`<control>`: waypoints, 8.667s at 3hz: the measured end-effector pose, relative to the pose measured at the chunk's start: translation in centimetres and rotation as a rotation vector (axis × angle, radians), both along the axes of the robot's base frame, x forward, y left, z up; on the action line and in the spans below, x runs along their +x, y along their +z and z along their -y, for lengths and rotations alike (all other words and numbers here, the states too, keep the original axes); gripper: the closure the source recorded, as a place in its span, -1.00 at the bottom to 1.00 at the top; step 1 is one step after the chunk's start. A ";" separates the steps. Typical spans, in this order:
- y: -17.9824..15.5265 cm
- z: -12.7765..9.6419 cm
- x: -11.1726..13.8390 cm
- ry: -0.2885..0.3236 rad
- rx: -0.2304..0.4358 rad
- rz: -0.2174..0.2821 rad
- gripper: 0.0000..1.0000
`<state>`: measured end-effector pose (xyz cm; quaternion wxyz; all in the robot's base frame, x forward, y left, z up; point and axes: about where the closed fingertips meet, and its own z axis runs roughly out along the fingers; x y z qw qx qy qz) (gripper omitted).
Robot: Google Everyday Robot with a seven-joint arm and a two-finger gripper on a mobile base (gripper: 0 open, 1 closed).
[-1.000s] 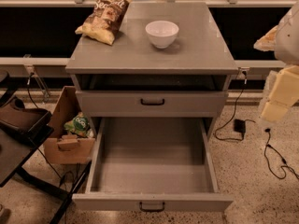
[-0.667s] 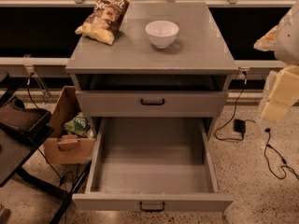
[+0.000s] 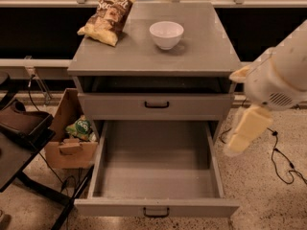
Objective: Close middle drawer
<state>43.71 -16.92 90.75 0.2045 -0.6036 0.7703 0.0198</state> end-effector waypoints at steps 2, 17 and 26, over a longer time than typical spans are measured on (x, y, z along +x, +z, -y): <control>-14.2 -6.2 -1.4 -0.028 0.188 -0.062 -1.00; -55.9 -4.9 -1.4 -0.346 0.261 -0.223 1.00; -53.0 -1.1 17.6 -0.281 0.278 -0.087 1.00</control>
Offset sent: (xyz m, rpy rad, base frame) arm -0.0178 0.0873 -0.2102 0.2777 0.0886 -0.0609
